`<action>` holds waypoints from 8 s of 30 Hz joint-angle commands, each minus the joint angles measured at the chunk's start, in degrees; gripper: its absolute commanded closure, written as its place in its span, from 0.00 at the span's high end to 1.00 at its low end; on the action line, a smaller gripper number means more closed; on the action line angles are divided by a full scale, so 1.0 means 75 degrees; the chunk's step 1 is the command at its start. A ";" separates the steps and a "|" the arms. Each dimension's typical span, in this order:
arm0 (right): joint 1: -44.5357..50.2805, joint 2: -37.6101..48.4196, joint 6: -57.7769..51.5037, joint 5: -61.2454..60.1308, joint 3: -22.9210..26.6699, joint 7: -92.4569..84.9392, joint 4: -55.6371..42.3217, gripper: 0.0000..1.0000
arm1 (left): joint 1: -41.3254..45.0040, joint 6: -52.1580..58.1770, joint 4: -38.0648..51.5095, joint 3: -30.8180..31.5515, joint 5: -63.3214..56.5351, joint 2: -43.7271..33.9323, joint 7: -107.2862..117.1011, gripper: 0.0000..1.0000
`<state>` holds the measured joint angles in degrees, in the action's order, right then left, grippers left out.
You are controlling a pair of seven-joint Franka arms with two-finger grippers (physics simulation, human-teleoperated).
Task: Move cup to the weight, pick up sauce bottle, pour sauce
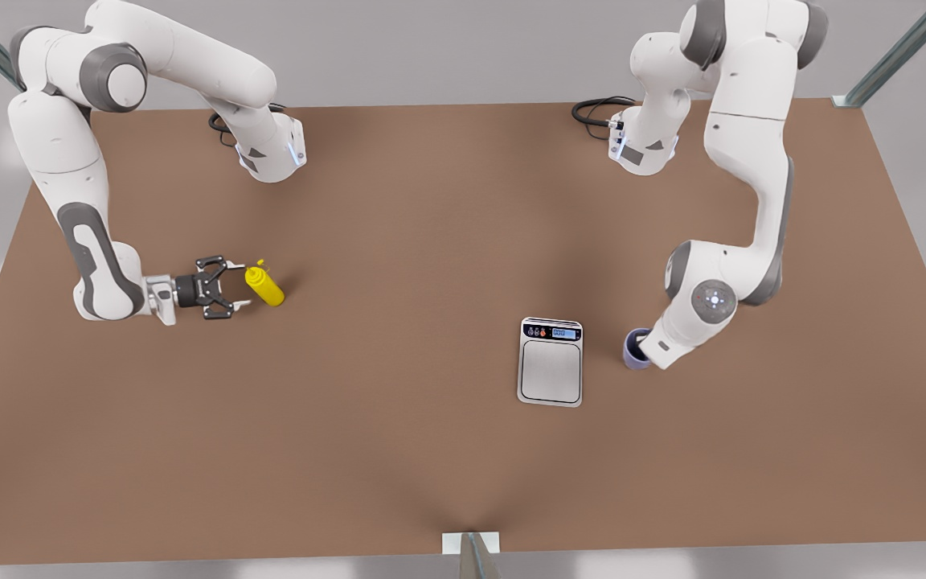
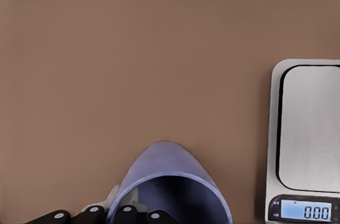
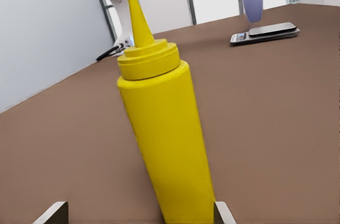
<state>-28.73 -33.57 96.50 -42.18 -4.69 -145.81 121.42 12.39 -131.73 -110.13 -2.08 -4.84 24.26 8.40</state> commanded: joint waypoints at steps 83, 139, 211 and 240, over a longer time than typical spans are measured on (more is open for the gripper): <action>0.1745 0.0210 0.0422 -0.0540 -0.0125 0.4019 -0.2899 0.57 | -0.1910 0.4837 0.3645 0.0336 0.0446 -0.1511 -0.0979 1.00; 1.0417 -0.3446 0.2462 1.6464 0.0157 1.8504 -0.8947 0.56 | -0.1793 0.4825 0.3634 0.0477 0.0528 -0.1394 -0.0851 1.00; 0.1218 -0.3727 0.2415 -0.1630 -0.2925 0.2695 -0.6064 0.57 | -0.1136 0.5013 0.3891 0.0582 0.0504 -0.1136 0.0497 1.00; 0.1159 -0.3973 0.2427 -0.1595 -0.2902 0.2695 -0.6064 1.00 | -0.1136 0.5001 0.3903 0.0582 0.0481 -0.1113 0.0485 1.00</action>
<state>-20.11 -63.37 114.70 -54.06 -26.45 -125.60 75.94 3.85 -94.16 -80.86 2.28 -1.19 15.91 11.89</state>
